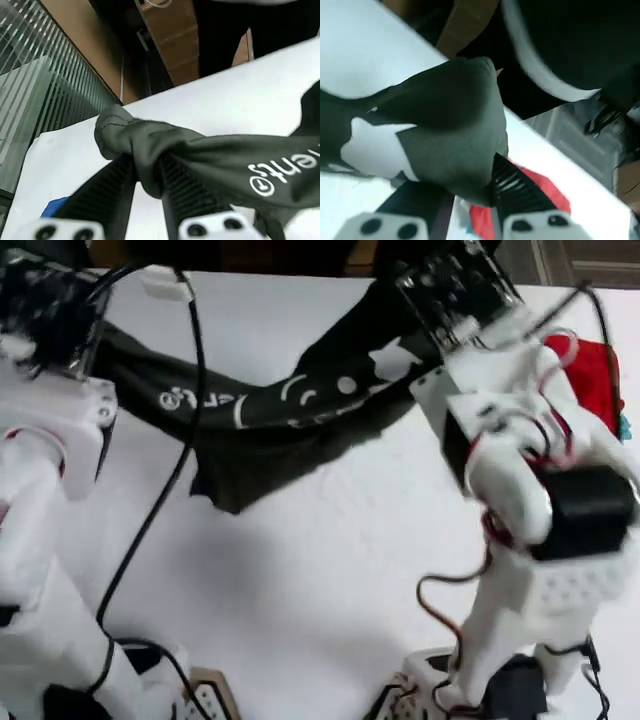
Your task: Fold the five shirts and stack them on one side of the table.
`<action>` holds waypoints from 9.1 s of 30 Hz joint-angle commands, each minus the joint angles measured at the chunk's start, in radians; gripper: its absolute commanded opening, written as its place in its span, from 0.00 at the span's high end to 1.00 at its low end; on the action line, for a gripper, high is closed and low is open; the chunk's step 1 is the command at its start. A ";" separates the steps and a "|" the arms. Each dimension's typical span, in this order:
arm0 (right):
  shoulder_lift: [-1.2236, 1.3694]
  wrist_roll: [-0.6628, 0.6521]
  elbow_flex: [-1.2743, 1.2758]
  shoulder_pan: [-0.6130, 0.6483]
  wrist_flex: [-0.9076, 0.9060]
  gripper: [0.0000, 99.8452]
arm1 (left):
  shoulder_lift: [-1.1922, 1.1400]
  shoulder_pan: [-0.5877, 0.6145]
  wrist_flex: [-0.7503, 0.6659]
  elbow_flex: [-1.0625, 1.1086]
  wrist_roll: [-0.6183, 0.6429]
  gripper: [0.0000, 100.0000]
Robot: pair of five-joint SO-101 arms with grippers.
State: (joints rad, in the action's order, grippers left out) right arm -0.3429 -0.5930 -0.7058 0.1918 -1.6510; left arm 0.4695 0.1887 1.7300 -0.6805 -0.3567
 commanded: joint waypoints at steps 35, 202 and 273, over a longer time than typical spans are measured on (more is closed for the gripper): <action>0.608 0.173 0.003 0.274 -0.068 0.68 | -0.222 0.262 -1.165 1.277 -0.077 0.97; 0.179 -0.008 -0.239 -0.045 0.019 0.98 | -0.138 0.281 0.055 0.120 -0.173 0.97; 0.595 -0.008 0.276 -0.058 0.558 0.98 | -0.807 0.140 -0.459 0.110 -0.147 0.98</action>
State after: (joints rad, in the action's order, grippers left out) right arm 0.2186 -0.6022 -0.3867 0.1320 -1.0526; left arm -0.3069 0.3437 1.2175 -0.5178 -0.5025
